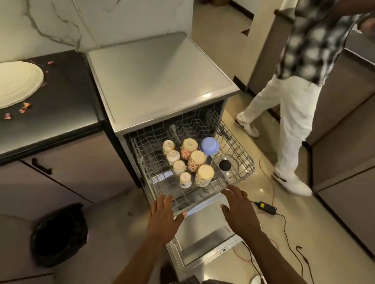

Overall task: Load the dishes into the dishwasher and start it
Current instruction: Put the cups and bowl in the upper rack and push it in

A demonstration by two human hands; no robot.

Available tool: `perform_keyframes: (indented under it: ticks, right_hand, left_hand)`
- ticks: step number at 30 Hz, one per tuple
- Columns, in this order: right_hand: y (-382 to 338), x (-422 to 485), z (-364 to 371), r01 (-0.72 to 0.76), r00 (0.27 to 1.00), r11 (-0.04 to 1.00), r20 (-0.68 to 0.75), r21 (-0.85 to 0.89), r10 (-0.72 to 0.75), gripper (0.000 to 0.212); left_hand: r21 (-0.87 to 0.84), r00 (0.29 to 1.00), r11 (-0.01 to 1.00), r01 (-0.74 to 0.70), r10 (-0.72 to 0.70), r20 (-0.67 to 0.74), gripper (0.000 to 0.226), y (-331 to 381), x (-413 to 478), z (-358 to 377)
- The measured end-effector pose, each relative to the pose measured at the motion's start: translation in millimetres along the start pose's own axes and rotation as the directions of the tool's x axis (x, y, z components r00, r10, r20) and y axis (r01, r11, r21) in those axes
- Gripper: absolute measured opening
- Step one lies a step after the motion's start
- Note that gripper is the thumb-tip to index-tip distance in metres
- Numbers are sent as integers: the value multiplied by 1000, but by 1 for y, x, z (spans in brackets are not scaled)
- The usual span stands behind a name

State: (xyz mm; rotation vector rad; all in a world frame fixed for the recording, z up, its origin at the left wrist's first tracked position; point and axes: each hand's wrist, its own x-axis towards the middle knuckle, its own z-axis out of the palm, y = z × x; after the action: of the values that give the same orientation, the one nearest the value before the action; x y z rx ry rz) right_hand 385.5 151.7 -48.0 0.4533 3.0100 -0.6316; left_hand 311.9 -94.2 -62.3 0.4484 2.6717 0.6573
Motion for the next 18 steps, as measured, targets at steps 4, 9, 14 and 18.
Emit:
perform_keyframes:
  ticks: [4, 9, 14, 18]
  right_hand:
    - [10, 9, -4, -5, 1000, 1000, 26, -28, 6, 49]
    - [10, 30, -8, 31, 996, 995, 82, -93, -23, 52]
    - [15, 66, -5, 134, 984, 981, 133, -140, -115, 54]
    - [40, 92, 4, 203, 961, 970, 216, -137, -171, 57]
  left_hand:
    - [9, 1000, 1000, -25, 25, 1, 70, -1, 11, 20]
    - [20, 999, 1000, -14, 14, -29, 69, 3, 18, 33]
    - [78, 998, 995, 62, -60, -19, 67, 9, 32, 36]
    - [68, 992, 990, 120, -117, -39, 64, 16, 46, 39]
